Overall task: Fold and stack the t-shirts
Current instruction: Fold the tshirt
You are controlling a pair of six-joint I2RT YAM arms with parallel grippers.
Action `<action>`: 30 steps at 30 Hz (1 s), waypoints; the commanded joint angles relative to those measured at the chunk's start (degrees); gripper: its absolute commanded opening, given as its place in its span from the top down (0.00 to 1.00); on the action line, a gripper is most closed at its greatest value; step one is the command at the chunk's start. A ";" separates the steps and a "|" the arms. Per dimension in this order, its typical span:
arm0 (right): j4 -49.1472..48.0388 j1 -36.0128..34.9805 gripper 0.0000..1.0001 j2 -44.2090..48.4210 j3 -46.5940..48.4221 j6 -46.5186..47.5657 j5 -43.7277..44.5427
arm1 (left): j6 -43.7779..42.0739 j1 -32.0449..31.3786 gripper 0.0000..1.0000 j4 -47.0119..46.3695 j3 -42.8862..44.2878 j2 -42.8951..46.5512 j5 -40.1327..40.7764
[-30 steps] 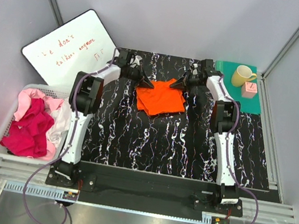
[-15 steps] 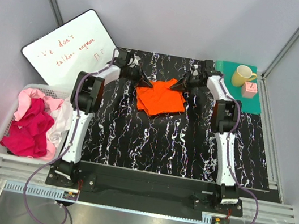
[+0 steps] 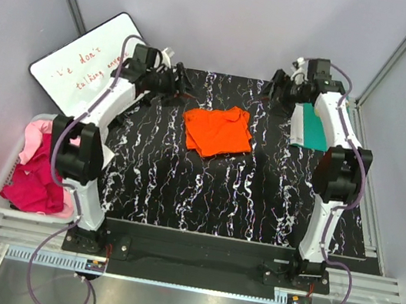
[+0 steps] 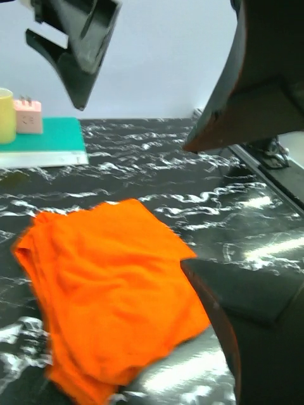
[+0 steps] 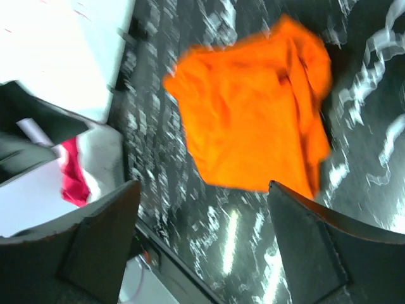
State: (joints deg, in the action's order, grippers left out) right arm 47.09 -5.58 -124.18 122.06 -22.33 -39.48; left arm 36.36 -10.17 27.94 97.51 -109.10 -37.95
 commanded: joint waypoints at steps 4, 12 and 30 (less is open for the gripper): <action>2.58 -0.74 0.07 -0.45 -20.00 8.35 5.29 | -3.75 -0.37 0.14 5.37 -18.40 6.44 8.67; -2.35 -0.74 0.06 -4.39 -25.74 6.95 5.21 | -4.19 -0.55 0.12 4.58 -24.47 3.90 10.97; -3.94 -2.67 0.02 -16.35 -15.10 0.62 0.46 | -0.68 -3.71 0.13 2.90 -12.27 -14.99 11.59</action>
State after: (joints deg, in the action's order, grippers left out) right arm 46.61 -6.37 -135.41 105.95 -22.17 -43.68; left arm 35.48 -12.58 32.86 82.85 -118.65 -29.10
